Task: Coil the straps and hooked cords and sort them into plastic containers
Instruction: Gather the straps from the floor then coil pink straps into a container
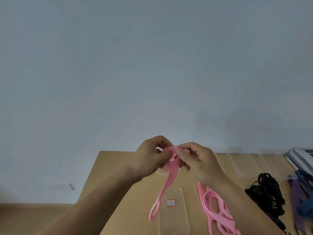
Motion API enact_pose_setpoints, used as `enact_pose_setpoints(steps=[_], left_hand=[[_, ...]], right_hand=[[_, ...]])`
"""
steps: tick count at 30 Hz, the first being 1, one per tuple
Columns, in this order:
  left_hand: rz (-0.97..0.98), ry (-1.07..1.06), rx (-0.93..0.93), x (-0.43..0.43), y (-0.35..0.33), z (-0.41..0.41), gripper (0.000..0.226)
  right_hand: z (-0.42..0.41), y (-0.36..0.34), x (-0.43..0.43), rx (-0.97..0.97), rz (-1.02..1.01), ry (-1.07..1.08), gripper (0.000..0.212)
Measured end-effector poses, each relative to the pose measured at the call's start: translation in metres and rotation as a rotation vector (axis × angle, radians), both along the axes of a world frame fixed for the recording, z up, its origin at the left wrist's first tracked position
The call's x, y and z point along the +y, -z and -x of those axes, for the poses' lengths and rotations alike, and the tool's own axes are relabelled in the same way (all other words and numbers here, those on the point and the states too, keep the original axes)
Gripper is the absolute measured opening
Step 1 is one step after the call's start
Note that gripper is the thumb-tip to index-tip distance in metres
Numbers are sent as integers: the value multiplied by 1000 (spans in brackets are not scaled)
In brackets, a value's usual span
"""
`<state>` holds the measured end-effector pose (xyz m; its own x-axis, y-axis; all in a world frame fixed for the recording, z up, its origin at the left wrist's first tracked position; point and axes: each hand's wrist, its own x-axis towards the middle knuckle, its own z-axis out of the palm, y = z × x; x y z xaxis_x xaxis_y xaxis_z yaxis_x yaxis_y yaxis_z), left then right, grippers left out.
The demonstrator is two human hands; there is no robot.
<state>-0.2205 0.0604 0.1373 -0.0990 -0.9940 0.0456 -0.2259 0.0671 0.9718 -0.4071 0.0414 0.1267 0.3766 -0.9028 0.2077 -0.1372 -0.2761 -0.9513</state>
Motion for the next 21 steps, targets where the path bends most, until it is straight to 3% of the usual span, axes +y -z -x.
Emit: enact_pose_setpoints(steps=[5, 10, 13, 19, 21], left_hand=[[-56, 32, 121, 3, 2, 2, 20], [-272, 136, 228, 4, 1, -1, 42], [-305, 156, 281, 7, 0, -1, 34], [-409, 141, 424, 3, -3, -4, 44], [-426, 124, 448, 2, -1, -5, 38]], right_hand=[[-1, -2, -3, -52, -3, 52, 7], [-2, 0, -3, -108, 18, 38, 19], [-5, 3, -3, -101, 44, 44, 22], [-6, 8, -6, 157, 383, 160, 22], [-5, 8, -8, 192, 475, 134, 22]])
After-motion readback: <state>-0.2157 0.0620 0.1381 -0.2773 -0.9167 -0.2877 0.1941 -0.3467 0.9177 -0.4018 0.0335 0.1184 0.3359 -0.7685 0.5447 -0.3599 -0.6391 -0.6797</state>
